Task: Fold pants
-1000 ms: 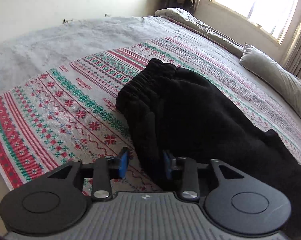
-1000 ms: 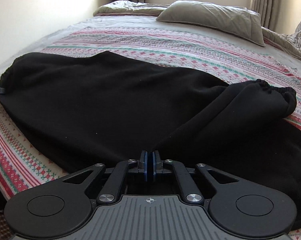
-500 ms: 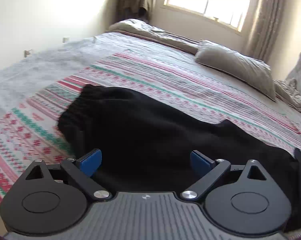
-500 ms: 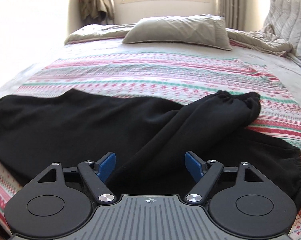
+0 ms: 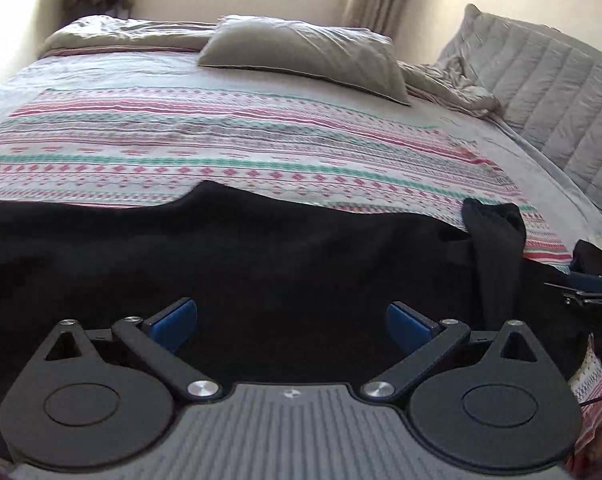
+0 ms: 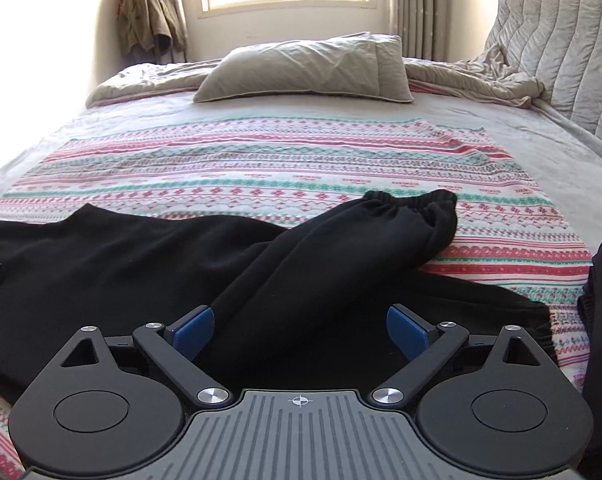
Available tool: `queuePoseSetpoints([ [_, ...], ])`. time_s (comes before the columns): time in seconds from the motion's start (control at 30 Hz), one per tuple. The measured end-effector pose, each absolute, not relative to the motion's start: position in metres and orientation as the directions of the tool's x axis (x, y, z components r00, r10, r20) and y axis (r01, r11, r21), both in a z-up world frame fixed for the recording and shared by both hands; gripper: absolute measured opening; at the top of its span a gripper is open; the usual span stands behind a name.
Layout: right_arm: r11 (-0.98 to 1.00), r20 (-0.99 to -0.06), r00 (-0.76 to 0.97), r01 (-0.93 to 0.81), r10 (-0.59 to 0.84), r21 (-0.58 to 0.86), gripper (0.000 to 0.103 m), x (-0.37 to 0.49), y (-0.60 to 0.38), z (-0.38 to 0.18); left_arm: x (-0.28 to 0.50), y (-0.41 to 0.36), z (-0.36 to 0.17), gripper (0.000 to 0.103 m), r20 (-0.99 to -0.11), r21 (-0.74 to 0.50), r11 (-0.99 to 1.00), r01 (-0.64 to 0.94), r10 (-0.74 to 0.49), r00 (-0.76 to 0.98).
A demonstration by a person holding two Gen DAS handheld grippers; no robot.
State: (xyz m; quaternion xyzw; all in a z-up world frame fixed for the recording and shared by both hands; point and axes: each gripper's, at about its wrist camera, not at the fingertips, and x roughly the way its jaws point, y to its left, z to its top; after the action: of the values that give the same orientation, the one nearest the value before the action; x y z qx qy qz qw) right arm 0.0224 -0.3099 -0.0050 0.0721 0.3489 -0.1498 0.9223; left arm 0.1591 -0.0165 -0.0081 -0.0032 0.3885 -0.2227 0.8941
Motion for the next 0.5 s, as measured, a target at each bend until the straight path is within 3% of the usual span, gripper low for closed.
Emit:
queuePoseSetpoints([
  [0.2,0.937,-0.650,0.710,0.349,-0.272,-0.010,0.097,0.021,-0.331,-0.006,0.179,-0.092,-0.019,0.103,-0.706,-0.232,0.824,0.517,-0.509,0.492],
  [0.43,0.904,-0.641,0.708,0.424,-0.297,0.049,0.097,0.012,-0.372,-0.006,0.211,-0.174,-0.031,0.103,-0.664,-0.309,0.714,0.628,-0.635,0.395],
  [0.5,0.899,-0.647,0.703,0.434,-0.296,0.060,0.097,0.010,-0.381,-0.009,0.222,-0.191,-0.038,0.098,-0.668,-0.324,0.704,0.632,-0.643,0.374],
])
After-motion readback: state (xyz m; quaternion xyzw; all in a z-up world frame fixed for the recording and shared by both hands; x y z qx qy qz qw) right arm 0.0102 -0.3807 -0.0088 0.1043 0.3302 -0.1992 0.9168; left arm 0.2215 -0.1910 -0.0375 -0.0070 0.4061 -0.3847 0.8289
